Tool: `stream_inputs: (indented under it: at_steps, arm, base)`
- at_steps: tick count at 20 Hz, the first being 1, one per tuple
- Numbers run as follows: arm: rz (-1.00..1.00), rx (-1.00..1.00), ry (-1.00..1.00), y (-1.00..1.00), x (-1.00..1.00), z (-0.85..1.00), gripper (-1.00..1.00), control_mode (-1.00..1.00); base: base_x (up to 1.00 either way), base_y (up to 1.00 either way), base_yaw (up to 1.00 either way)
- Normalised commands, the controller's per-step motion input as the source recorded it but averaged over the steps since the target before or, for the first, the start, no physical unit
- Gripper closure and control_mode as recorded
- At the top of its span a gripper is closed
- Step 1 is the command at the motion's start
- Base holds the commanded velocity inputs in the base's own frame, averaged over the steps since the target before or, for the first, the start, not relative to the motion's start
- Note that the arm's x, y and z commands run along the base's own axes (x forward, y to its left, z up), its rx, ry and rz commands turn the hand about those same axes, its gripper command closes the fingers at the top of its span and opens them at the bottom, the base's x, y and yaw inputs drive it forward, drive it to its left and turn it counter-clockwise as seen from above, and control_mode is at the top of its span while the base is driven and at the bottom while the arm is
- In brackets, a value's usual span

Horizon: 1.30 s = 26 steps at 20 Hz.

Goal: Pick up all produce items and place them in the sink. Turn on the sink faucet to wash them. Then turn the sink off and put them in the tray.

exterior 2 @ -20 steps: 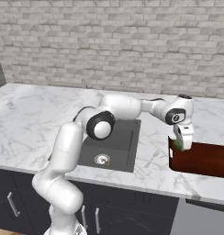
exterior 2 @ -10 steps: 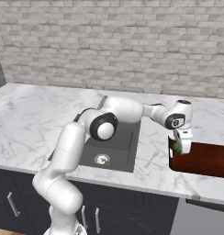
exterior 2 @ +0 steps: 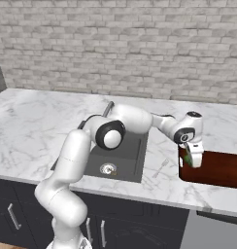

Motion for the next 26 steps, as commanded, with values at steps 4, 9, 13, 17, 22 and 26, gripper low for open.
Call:
stream_inputs:
  at_steps: [4, 9, 13, 17, 22, 26]
  arm:
    - [0.0, 0.0, -0.01, -0.09, 0.0, -0.04, 1.0, -1.0]
    - [0.0, 0.0, 0.0, -0.01, 0.0, 0.0, 1.0, -1.0]
    - [0.01, 0.0, 0.0, 0.0, 0.01, -0.01, -1.0, -1.0]
    - [0.0, 0.0, 0.0, -0.04, 0.0, 0.0, -1.0, -1.0]
    - [0.0, 0.0, 0.0, 0.0, -0.04, 0.21, -1.0, -1.0]
    - [0.01, 0.0, 0.0, 0.07, -0.06, 0.39, -1.0, -1.0]
  base:
    - [0.0, 0.0, 0.0]
    - [0.0, 0.0, 0.0]
    - [0.0, 0.0, 0.0]
    - [0.0, 0.0, 0.0]
    - [0.0, 0.0, 0.0]
    - [0.0, 0.0, 0.0]
